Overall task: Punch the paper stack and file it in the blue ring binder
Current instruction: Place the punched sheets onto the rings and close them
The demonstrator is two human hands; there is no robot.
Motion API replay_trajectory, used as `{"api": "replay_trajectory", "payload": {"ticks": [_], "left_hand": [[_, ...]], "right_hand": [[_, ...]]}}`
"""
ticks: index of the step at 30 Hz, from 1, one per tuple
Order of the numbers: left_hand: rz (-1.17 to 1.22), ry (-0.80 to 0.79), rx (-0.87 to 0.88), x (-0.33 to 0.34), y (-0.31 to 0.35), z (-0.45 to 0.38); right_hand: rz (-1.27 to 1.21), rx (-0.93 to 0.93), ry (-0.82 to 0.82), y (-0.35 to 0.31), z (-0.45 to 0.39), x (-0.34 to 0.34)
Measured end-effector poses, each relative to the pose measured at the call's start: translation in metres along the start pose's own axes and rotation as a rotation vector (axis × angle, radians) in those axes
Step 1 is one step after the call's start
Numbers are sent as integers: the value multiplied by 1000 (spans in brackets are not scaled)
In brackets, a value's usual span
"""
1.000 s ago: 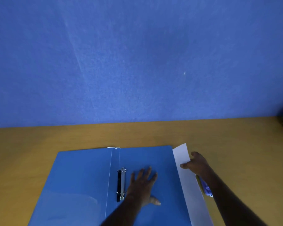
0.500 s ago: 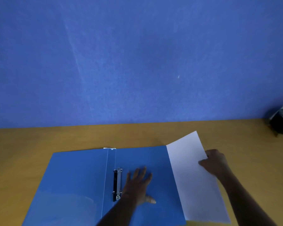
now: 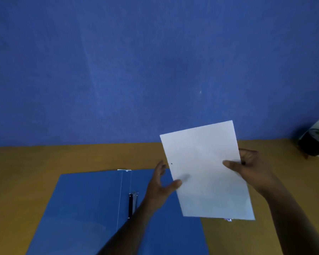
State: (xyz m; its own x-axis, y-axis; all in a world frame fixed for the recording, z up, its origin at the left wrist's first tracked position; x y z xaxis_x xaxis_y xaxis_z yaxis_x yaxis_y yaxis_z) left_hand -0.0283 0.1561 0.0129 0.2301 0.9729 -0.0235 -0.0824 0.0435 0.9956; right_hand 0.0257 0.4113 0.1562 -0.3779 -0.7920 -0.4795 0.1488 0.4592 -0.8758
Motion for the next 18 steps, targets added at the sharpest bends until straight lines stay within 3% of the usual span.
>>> {"api": "replay_trajectory", "payload": {"ticks": [3,6,10,18], "left_hand": [[190,118,59,-9,28,-4],[153,287,122,-20,32,6],[117,399,245,-27,39,29],[14,368,201,-35,17,37]], "right_hand": [[-133,-42,5,6,9,24],[-206,-66,86,19,21,45],[-307,-79,175,30,40,63],[-305,-36,178,62,54,94]]}}
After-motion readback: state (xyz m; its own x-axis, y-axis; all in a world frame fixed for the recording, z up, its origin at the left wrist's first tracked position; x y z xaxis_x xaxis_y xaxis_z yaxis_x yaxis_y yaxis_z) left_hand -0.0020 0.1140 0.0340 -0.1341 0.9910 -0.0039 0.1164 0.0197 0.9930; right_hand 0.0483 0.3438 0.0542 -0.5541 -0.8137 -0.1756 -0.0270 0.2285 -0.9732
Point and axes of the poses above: each hand's wrist, its own z-axis away from the middle knuckle, its own x-axis out of the palm, y = z × x, the point moved 6 cm from there along -z, towards the middle knuckle, and after that the axes turned 6 degrees about y, right-handed, at the moved point
